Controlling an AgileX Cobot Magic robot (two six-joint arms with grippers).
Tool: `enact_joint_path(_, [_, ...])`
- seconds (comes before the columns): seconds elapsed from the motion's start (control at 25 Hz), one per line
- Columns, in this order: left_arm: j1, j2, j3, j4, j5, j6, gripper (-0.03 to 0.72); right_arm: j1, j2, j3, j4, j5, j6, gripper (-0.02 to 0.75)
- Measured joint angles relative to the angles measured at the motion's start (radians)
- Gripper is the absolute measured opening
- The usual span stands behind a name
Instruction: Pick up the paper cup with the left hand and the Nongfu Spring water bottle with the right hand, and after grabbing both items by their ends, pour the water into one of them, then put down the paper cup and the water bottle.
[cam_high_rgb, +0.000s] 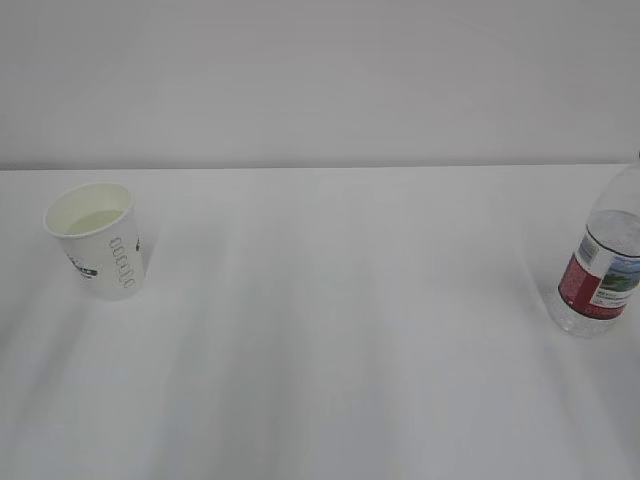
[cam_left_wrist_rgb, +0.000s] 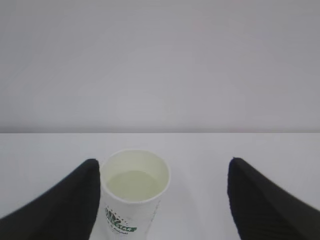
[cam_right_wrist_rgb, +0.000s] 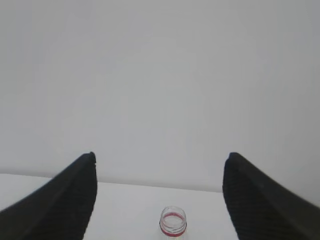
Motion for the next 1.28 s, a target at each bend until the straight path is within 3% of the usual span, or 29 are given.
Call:
enact_joint_path(0.28, [0.000, -0.151, -0.016, 0.000, 0.193, 0.000, 0.580, 0.000, -0.038, -0.011, 0.000, 0.090, 0.000, 0.593])
enact_joint_path(0.92, [0.000, -0.337, -0.369, 0.000, 0.930, 0.000, 0.579, 0.000, -0.216, -0.013, 0.013, 0.306, 0.002, 0.593])
enact_joint_path(1.28, [0.000, -0.372, -0.450, -0.002, 1.182, 0.023, 0.549, 0.000, -0.325, -0.050, 0.030, 0.491, 0.002, 0.593])
